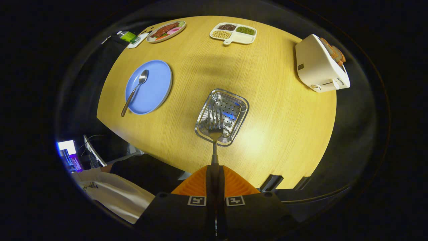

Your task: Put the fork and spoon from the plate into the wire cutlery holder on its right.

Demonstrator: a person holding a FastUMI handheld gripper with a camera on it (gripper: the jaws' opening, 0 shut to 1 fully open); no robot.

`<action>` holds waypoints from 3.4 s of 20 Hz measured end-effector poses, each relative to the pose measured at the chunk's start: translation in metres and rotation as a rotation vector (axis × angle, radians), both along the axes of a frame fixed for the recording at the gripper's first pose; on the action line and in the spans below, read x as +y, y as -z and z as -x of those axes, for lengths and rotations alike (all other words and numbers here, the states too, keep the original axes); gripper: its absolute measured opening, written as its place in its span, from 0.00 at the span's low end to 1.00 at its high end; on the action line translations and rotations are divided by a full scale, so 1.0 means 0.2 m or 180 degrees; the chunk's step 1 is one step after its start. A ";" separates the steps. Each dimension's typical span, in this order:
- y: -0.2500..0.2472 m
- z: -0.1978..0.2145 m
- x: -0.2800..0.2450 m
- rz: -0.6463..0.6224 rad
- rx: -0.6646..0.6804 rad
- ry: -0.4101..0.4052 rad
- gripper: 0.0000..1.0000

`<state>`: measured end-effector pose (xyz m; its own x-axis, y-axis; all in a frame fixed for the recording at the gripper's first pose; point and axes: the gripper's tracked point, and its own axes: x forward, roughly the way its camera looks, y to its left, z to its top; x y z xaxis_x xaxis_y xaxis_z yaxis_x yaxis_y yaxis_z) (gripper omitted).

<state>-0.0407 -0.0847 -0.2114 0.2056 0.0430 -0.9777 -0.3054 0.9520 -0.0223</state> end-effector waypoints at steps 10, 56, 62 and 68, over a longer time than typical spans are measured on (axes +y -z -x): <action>0.09 -0.17 -0.05 0.0158 0.0475 -0.0083 0.07; 0.48 -0.47 1.58 -0.0934 -0.0991 0.0321 0.99; 0.58 -0.48 1.63 -0.0854 -0.0863 0.0342 0.82; 0.61 -0.50 1.60 -0.0867 -0.0734 0.0468 0.38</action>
<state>0.0590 0.2348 -0.3343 0.4420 0.2484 -0.8619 -0.1815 0.9658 0.1853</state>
